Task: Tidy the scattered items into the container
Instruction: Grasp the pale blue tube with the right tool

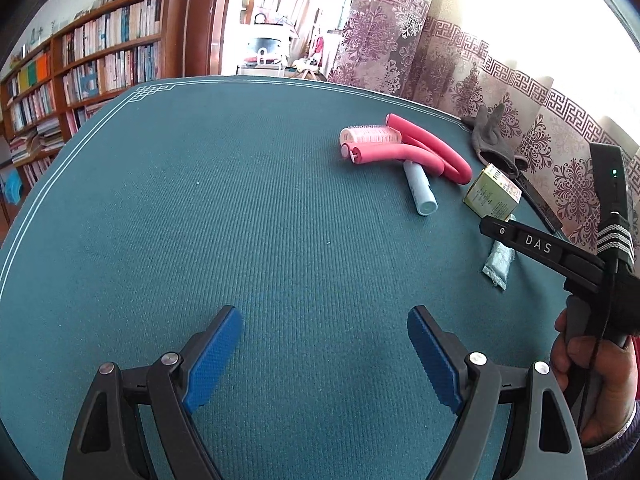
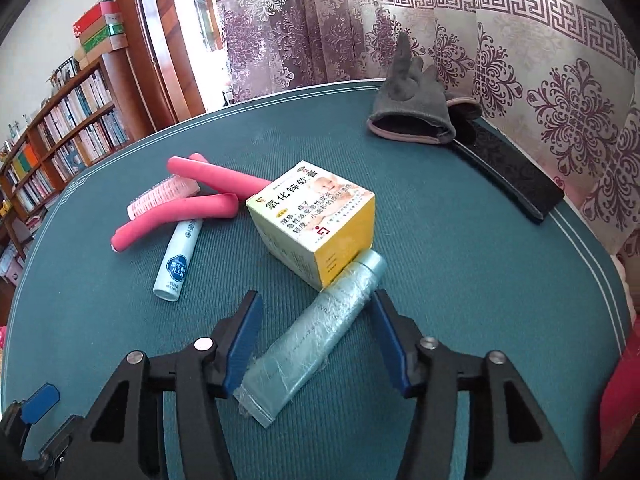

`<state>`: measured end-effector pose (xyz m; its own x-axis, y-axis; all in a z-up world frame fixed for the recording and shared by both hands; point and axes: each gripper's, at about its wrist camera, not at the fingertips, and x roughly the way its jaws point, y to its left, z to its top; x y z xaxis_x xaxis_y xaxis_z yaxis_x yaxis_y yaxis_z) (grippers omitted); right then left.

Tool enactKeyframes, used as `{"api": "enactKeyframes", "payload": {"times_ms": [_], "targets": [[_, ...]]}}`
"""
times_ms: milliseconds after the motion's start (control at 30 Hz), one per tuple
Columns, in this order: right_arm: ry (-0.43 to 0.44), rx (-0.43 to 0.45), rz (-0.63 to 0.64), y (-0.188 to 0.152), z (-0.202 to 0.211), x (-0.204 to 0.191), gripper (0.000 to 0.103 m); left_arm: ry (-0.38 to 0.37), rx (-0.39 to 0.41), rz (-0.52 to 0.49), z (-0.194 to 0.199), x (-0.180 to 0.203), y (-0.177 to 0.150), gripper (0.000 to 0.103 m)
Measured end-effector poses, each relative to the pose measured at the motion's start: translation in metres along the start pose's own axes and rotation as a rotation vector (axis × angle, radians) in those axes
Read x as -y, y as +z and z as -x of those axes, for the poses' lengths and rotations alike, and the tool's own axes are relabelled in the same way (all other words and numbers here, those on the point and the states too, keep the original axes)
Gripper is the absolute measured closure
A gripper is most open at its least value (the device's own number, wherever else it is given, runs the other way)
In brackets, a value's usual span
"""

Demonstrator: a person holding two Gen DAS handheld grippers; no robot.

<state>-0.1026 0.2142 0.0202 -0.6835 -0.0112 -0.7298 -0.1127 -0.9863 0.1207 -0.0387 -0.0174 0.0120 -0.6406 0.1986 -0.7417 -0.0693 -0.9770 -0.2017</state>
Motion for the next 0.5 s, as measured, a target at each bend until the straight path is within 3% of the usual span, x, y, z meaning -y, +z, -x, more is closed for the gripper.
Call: {"api": "enactKeyframes", "payload": {"times_ms": [33,100,233,500], "targets": [[0.002,0.0,0.0,0.0,0.0,0.001,0.054,0.0,-0.001,-0.001,0.0,0.0,0.0,0.016],[-0.002,-0.003,0.002,0.002,-0.001,0.003,0.065,0.004,0.001,-0.004,0.0,0.001,-0.002,0.001],[0.023,-0.015,0.006,-0.005,0.007,0.016,0.078,0.006,0.002,-0.016,-0.001,0.005,-0.003,0.001],[0.016,-0.01,-0.021,-0.035,0.04,0.049,0.079,0.029,-0.004,-0.038,-0.004,0.014,-0.004,0.001]]}}
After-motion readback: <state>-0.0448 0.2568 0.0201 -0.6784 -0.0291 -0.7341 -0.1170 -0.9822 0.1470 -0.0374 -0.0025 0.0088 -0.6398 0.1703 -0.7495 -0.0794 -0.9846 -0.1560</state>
